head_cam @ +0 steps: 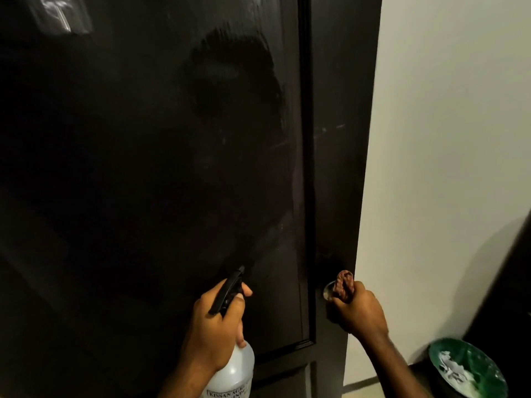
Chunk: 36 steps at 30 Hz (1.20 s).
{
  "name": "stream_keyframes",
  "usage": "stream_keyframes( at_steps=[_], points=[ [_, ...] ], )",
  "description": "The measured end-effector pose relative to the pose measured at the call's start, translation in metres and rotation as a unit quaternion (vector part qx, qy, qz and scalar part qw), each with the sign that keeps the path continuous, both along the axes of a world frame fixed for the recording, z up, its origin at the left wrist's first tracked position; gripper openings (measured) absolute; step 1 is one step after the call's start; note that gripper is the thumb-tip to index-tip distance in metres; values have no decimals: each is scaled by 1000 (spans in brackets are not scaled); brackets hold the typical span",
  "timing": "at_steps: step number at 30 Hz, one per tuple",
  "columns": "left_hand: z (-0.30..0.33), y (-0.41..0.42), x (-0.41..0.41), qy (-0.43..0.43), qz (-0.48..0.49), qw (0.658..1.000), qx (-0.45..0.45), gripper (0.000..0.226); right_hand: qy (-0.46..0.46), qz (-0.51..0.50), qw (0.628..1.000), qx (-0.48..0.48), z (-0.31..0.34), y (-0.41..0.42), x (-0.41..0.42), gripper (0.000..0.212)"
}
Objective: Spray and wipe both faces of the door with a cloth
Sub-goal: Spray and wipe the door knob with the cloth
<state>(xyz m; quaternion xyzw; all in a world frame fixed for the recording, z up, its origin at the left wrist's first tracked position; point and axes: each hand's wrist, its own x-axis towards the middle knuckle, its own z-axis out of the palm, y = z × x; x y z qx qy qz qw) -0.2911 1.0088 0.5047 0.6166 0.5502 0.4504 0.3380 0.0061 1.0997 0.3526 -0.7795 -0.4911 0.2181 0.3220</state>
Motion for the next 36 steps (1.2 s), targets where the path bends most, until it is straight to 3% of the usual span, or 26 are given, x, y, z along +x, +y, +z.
stream_keyframes(
  at_steps=[4, 8, 10, 11, 12, 15, 16, 20, 23, 26, 28, 36],
  points=[
    [3, -4, 1, -8, 6, 1000, -4, 25, 42, -3, 996, -75, 15, -1, 11, 43],
    [11, -10, -4, -4, 15, 1000, 9, 21, 227, -43, 971, -61, 43, -12, 2, 35],
    [13, -10, -3, 2, 16, 1000, 3, 23, 276, -20, 958, -72, 35, -10, 7, 63],
    [16, -11, -5, -5, 20, 1000, 3, 23, 266, -12, 961, -68, 25, 0, 10, 79],
    [18, -11, -6, -5, 20, 1000, 3, 23, 268, 9, 960, -75, 28, 0, 10, 81],
    [21, -9, -6, 2, 27, 1000, 2, 23, 152, 17, 983, -98, 49, 9, 4, 46],
    [21, -9, -6, 5, 29, 1000, 2, 23, 112, 23, 987, -115, 58, 5, 0, 45],
    [22, -10, -1, 6, 30, 1000, -3, 24, 59, 7, 985, -161, 32, 15, -3, 70],
    [22, -12, 1, -1, 36, 999, -13, 22, 169, -33, 981, -86, 22, 5, -7, 68],
    [23, -18, 4, 7, 39, 999, -22, 22, 347, -53, 936, 1, 33, -12, -10, 44],
    [24, -24, 4, 9, 45, 999, -27, 22, 409, -67, 910, 11, 34, -11, -6, 42],
    [23, -70, 7, 5, 121, 993, -8, 23, 419, -106, 901, 35, 4, -10, -6, 46]
  ],
)
